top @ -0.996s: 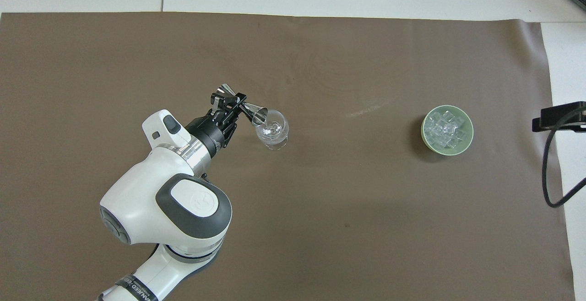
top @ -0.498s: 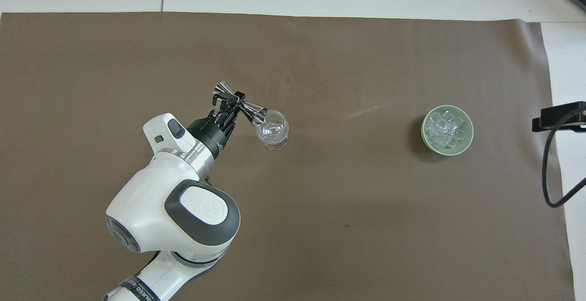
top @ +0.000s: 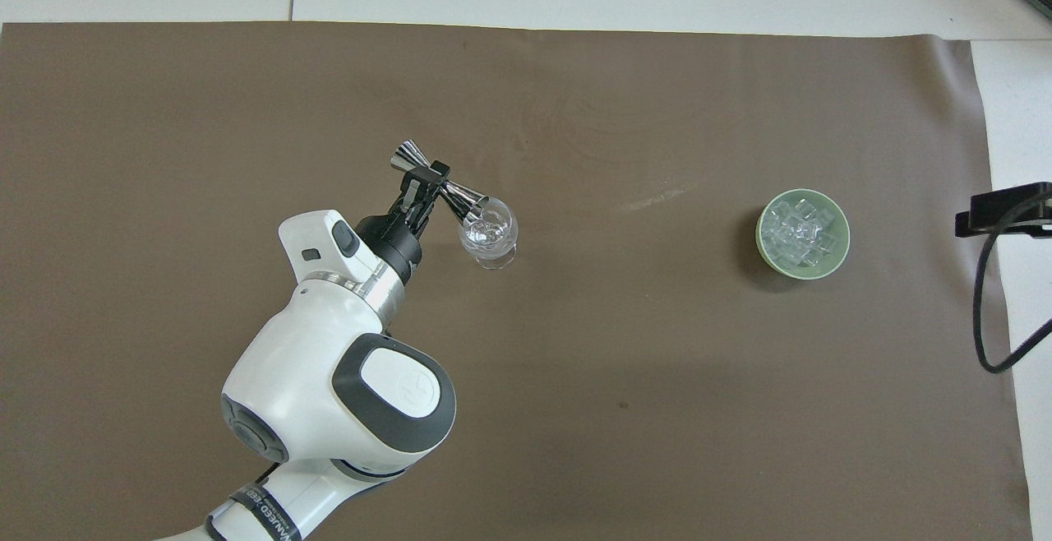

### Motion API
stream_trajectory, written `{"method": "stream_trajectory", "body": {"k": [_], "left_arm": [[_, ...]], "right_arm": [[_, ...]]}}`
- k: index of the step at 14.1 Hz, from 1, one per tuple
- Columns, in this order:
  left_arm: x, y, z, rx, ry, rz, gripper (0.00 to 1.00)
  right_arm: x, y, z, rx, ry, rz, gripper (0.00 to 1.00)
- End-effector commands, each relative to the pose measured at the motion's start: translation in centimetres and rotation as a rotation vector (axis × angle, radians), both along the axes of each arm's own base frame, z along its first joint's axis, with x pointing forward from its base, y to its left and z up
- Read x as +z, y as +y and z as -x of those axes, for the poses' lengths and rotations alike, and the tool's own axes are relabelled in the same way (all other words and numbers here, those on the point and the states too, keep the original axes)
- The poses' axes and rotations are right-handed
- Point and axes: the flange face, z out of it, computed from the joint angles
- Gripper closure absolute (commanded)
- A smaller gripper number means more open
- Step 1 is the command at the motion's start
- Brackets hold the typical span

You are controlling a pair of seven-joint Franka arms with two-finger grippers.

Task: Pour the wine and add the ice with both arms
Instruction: 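Hold the jigger tilted over the glass with the left gripper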

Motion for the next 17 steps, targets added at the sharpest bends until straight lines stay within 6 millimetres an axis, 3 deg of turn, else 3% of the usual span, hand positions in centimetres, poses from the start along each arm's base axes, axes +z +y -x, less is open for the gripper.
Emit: {"method": "stream_trajectory", "body": {"k": [1,11,13,17], "left_arm": [[0.0,-0.8,0.1,-0.013,-0.026,-0.029,1.0],[2.1,-1.0,1.2,-0.085,-0.117,-0.127,1.0],[2.5,-1.1,1.9,-0.093,-0.128,-0.138,1.0],[2.5,-1.0,1.9,-0.1,-0.135,-0.15,1.0]], "right_arm": [[0.2,0.1,0.7,0.021,0.003,-0.008,0.0],[0.3,0.5,0.7,0.031,0.002,-0.008,0.0],[0.3,1.4,0.6,0.039,0.0,-0.009,0.0],[0.2,0.6,0.7,0.027,0.003,-0.01,0.0]]}}
